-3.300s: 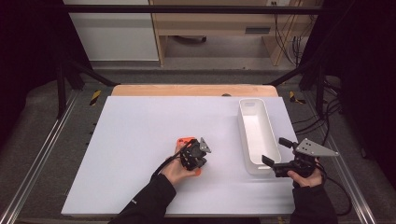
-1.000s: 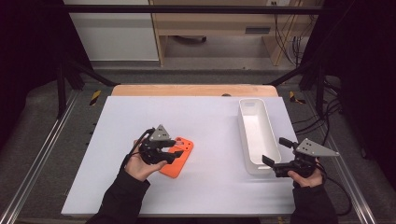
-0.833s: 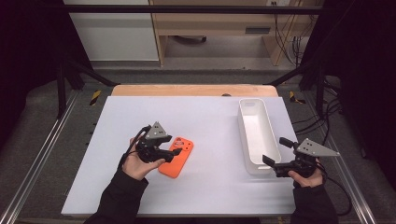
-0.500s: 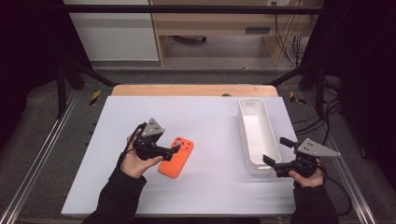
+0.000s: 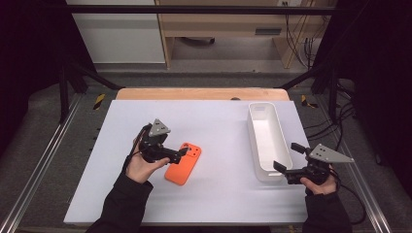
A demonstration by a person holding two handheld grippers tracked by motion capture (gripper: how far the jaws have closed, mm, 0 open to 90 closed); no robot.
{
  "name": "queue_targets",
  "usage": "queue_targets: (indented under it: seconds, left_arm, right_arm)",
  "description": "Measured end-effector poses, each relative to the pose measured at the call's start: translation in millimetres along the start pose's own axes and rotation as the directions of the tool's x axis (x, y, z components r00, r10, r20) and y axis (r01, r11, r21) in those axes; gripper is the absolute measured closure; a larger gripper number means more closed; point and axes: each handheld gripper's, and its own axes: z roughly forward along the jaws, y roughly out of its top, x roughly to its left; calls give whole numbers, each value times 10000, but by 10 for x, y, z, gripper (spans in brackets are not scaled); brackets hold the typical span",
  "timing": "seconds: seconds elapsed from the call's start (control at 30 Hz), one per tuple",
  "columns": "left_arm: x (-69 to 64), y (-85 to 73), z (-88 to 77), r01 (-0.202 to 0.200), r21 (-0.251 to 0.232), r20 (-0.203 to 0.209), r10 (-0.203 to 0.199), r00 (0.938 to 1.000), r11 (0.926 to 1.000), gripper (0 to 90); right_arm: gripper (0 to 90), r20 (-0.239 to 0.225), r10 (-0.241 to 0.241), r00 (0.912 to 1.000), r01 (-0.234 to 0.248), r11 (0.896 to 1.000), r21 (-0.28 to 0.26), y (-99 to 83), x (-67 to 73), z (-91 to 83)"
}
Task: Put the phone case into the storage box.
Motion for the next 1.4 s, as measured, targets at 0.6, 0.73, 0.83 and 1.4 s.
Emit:
queue_targets:
  seconds: [0.6,0.73,0.83,1.4]
  left_arm:
    - [-21,-68,314,254,683,157,-265,9995,9973,0]
    - [-38,-100,367,225,843,185,-242,9995,9962,0]
    - [-57,-121,407,240,952,219,-263,9994,9952,0]
    - [-93,-250,605,396,1654,121,-422,9990,9854,0]
  right_arm:
    - [4,-3,-7,10000,7,10000,3,3,2,2]
    - [4,-13,-15,10000,15,10000,5,3,4,2]
    - [4,-36,-40,10000,40,10000,-12,6,5,-2]
    - [4,-52,-34,10000,34,10000,-23,10,7,-6]
